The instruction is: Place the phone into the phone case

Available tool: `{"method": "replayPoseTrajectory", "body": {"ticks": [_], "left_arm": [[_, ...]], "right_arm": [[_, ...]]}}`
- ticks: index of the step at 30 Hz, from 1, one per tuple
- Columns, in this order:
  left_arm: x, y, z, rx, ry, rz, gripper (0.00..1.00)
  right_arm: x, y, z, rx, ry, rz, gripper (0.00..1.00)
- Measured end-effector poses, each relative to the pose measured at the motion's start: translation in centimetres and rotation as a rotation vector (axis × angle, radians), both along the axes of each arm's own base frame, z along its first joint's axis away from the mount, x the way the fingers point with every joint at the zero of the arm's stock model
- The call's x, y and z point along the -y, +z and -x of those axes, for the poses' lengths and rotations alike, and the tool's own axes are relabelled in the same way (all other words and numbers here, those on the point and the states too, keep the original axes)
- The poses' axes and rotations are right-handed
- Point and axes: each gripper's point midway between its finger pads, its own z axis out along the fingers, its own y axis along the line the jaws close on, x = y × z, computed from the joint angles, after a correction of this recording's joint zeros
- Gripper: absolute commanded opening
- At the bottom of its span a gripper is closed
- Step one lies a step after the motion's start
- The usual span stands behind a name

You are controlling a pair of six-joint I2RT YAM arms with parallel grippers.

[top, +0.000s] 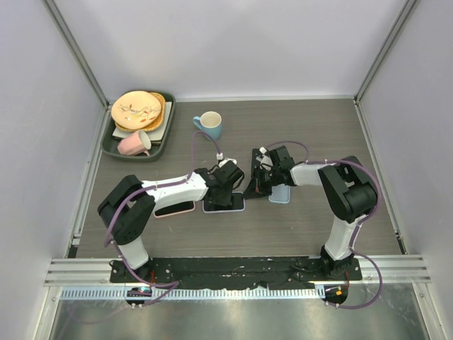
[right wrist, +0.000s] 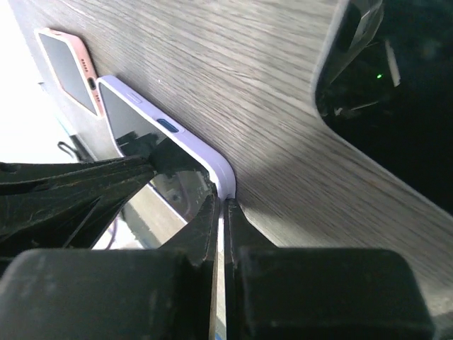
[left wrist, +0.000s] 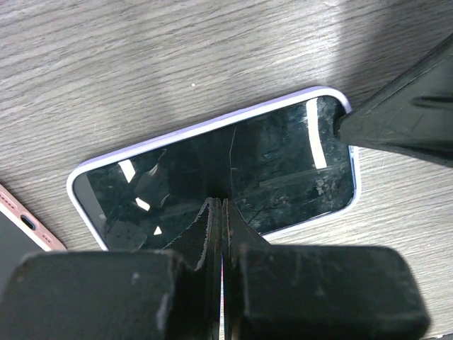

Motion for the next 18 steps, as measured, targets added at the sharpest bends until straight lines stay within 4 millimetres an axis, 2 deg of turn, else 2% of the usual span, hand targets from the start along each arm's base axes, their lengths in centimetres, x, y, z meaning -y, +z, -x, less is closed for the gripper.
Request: {"method": "replayPoseTrajectory", "body": {"ticks": [10,15,18], "left_arm": [[0.2,0.0,-0.2,0.007,0.002,0.007,0.0],[0.4,0.1,-0.3,0.01,0.005,0.018,0.0],[0.4,0.1,-0.3,0.013,0.007,0.023,0.06]], "right_arm": [[-1.8,0.8,-0.5,0.291,0.043,0.302,0.01],[-1.8,1.0,-0.5,0.317,0.035,0.324,0.02],[-1.8,1.2,-0.5,0.312,0.026,0.316,0.04]]}}
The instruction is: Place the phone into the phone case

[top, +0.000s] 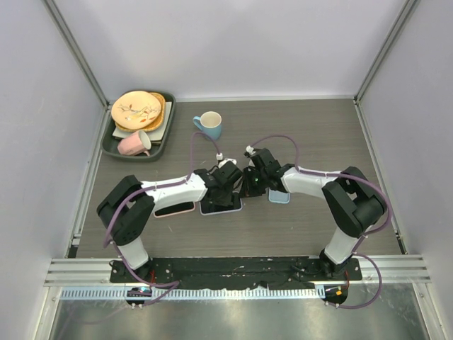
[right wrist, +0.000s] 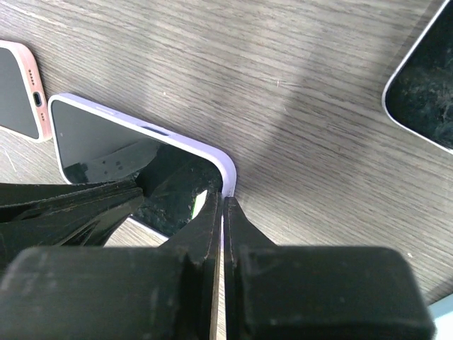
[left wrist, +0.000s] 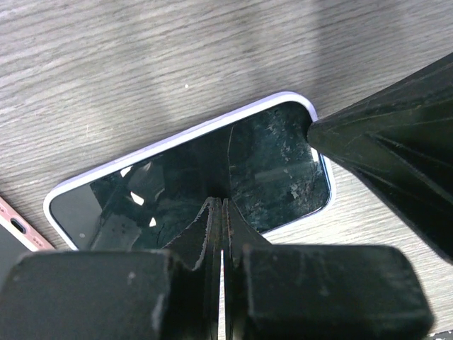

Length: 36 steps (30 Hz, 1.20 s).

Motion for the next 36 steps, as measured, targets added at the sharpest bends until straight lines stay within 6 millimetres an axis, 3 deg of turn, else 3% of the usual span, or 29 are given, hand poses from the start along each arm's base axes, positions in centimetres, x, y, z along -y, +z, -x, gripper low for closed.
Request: {"method": "replayPoseTrajectory", "body": {"ticks": [6,10,13,16,19,26,36], "left_arm": [[-0.9,0.3,0.9,0.0,0.004,0.009,0.37],[-1.6,1.9,1.4,0.016,0.011,0.067,0.47],[-2.0,3.4,1.5,0.03,0.034,0.153,0.54],[-3.3,4.7,1.0,0.046,0.089,0.253,0.59],[-5.1,5.1,0.6,0.041,0.154,0.341,0.59],[-8.8,3.3,1.0,-0.038,0.294,0.481,0.57],[-8.3,2.1,1.2,-0.087,0.283,0.52,0.48]], "right_arm": [[0.7,0.6,0.6,-0.051,-0.026,-0.027,0.14],[1.5,2.2,0.3,-0.052,-0.053,-0.064,0.21],[2.1,4.0,-0.4,-0.026,-0.075,-0.107,0.33],[2.6,5.0,-0.8,-0.014,-0.097,-0.138,0.58],[2.8,5.1,-0.2,-0.021,-0.097,-0.153,0.69],[3.3,3.7,2.0,-0.077,-0.087,-0.164,0.66],[2.2,2.0,2.8,-0.16,-0.066,-0.211,0.47]]}}
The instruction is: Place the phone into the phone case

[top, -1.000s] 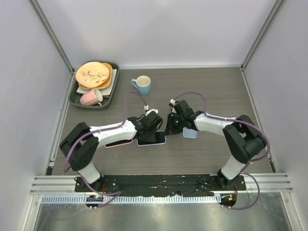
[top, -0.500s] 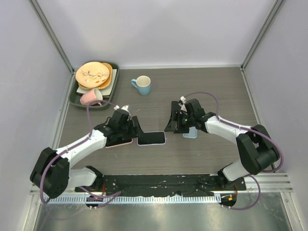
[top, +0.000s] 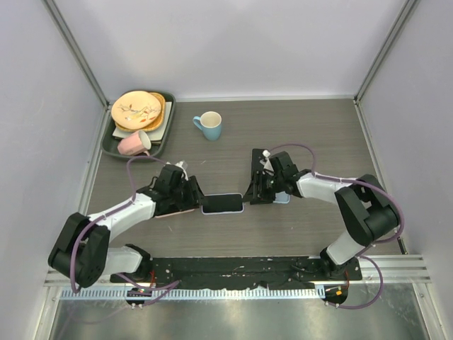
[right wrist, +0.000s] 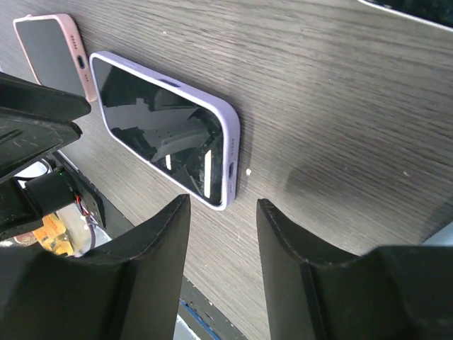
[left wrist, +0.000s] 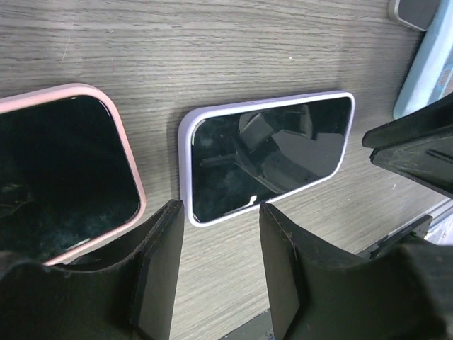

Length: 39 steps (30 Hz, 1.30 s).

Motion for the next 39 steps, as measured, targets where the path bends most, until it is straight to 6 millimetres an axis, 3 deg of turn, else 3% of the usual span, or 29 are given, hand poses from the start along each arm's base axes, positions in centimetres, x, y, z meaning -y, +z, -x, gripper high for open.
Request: {"method": "replayPoseTrajectory", "body": {"ticks": [6,9,15,21,26,31,35,39], "left_arm": [[0.0,-2.5,0.3,-0.077,-0.006,-0.03,0.42],[0.3,-2.6,-0.3,-0.068,-0.01,-0.029,0.34],[0.4,-3.0,-1.3,-0.077,-0.002,-0.034,0.2],[0.3,-3.0,-2.0,-0.097,0.005,-0.056,0.18],[0.4,-3.0,-3.1,-0.15,-0.017,-0.113,0.18],[1.0,-3.0,-4.6,-0.231,-0.048,-0.138,0.19],[1.5,-3.0,-6.4,-0.259,-0.043,-0.104,0.22],[1.6,-2.9,-7.7,-0.256,-0.035,-0.074,0.32]], "right_arm": [[-0.2,-1.9,0.7,-0.075,0.005,0.0,0.41],[-0.6,-2.0,0.6,-0.081,0.012,-0.016,0.36],[-1.5,-2.5,0.1,-0.12,0.022,-0.065,0.15],[-1.9,-2.5,-1.3,-0.187,0.029,-0.055,0.14],[-2.2,-2.4,-4.7,-0.169,0.007,-0.046,0.14],[-3.4,-1.9,-12.1,-0.037,-0.05,-0.062,0.17],[-4.5,-1.6,-16.1,0.038,-0.071,-0.083,0.21],[-5.1,-1.2,-18.0,0.076,-0.086,-0.094,0.39]]}}
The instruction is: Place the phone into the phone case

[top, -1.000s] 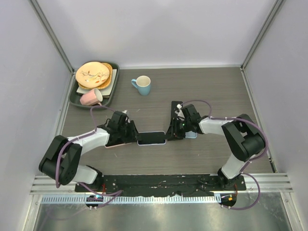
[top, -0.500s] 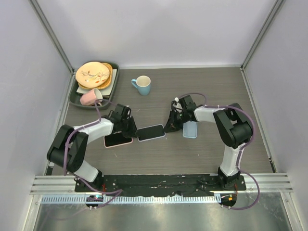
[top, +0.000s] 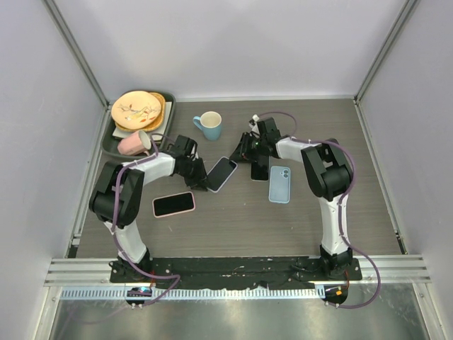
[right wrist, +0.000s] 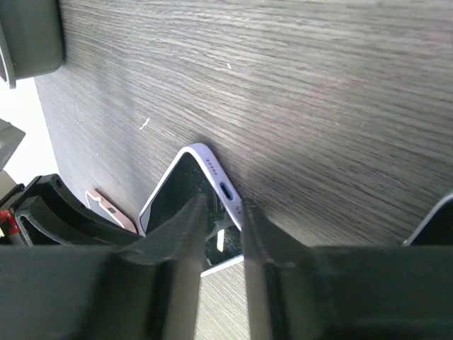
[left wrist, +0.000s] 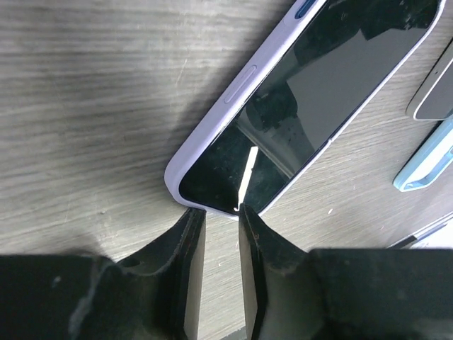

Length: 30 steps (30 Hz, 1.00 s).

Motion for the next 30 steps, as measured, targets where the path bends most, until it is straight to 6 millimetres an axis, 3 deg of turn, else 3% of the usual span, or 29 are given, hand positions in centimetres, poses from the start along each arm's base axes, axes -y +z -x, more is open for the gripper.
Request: {"method": "replayPoseTrajectory", "body": {"ticks": [2,5,10,17,21,26,30], "left_arm": [[0.0,0.1,-0.5,0.015,0.003,0.008,0.4],[0.1,0.4,-1.5,0.063,0.01,0.014,0.48],[-0.8,1.9,-3.7,0.208,0.045,0.008,0.52],[-2.2,5.4,-3.4,0.33,0.061,-0.011,0.52],[-2.7,7.3,-2.9,0.379,0.06,-0.016,0.52],[-3.4,9.1,-1.7,0.417,0.054,-0.02,0.52],[-3.7,9.2,-0.8,0.413,0.053,-0.022,0.52]], "right_arm": [[0.0,0.1,-0.1,0.002,-0.003,0.001,0.5],[0.3,0.4,-0.1,0.011,-0.014,0.012,0.57],[1.7,2.6,1.6,0.032,-0.038,0.042,0.59],[5.3,8.3,5.1,0.12,-0.092,0.049,0.58],[8.0,10.3,7.0,0.172,-0.133,0.121,0.55],[11.7,9.2,9.5,0.162,-0.179,0.291,0.49],[14.1,5.7,12.0,0.085,-0.18,0.441,0.46]]}}
